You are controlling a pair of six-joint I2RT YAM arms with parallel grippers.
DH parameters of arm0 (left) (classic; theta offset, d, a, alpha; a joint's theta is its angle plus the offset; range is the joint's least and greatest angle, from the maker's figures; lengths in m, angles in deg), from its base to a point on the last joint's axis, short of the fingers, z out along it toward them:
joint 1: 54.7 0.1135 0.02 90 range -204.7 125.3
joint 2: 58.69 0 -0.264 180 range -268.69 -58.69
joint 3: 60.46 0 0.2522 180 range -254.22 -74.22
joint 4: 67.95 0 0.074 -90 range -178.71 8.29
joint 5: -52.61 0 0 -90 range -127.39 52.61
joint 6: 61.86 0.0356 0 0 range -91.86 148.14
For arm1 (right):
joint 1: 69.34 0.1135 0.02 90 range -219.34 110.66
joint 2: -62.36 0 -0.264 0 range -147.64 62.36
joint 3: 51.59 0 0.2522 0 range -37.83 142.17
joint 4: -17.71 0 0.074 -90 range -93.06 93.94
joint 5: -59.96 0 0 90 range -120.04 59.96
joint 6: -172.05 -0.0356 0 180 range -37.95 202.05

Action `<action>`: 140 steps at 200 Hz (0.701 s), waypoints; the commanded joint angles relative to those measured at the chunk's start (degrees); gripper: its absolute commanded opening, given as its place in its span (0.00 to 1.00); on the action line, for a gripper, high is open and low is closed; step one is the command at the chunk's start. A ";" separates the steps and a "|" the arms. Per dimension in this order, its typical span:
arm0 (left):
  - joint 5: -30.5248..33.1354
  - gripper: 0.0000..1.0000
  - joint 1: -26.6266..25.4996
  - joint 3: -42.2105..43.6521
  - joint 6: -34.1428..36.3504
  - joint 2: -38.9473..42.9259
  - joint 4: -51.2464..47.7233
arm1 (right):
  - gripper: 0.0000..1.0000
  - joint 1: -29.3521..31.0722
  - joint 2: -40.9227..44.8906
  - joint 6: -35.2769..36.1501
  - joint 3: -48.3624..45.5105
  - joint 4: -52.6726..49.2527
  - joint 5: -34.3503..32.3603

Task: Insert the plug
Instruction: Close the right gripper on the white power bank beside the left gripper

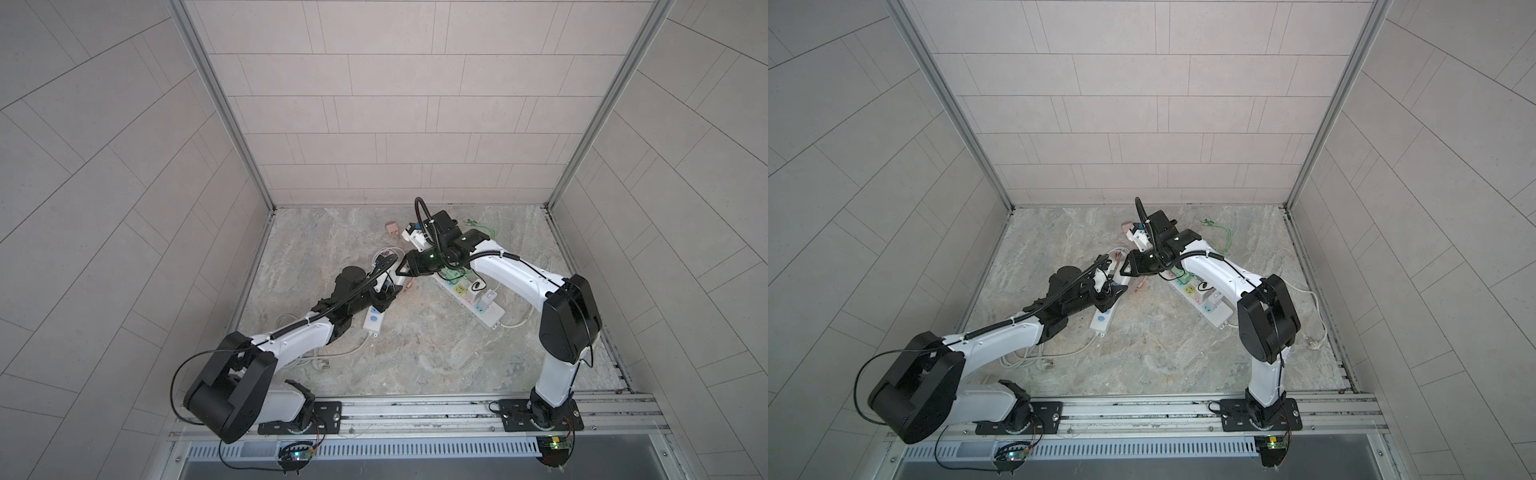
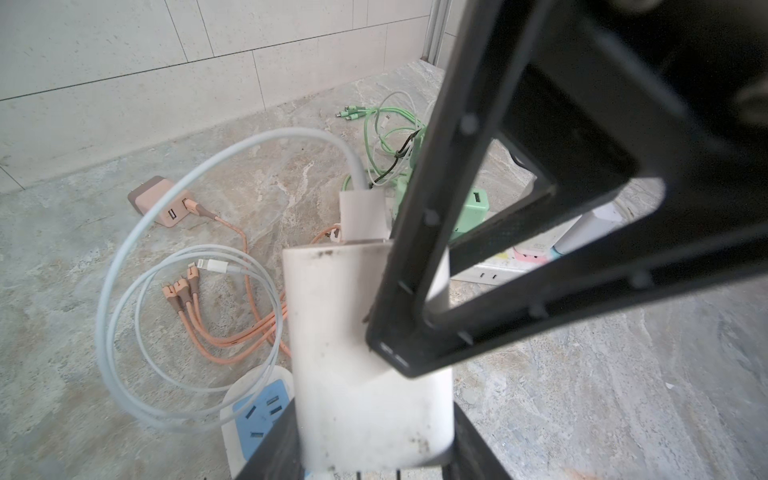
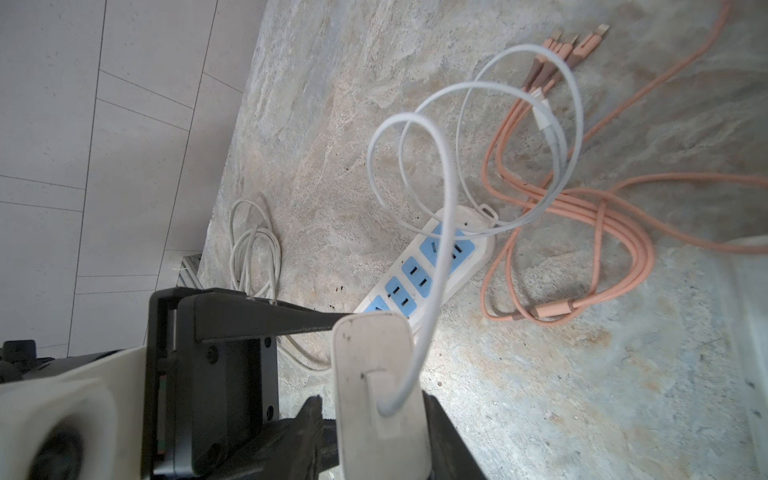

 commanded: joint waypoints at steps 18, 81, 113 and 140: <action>-1.44 0.36 -0.36 0.22 0.92 0.83 3.00 | 0.37 0.53 -0.19 0.70 0.98 0.42 1.56; 1.05 0.65 -0.49 -1.26 -0.83 -0.23 0.97 | 0.09 0.71 -0.23 0.73 0.27 1.50 0.72; 3.47 0.92 -0.39 -1.45 -4.43 1.41 -0.41 | 0.06 0.82 2.18 1.13 -1.30 2.00 -7.04; 5.69 1.00 -0.37 -0.49 -11.56 3.64 -0.01 | 0.05 0.97 3.94 1.63 -3.24 3.61 -14.93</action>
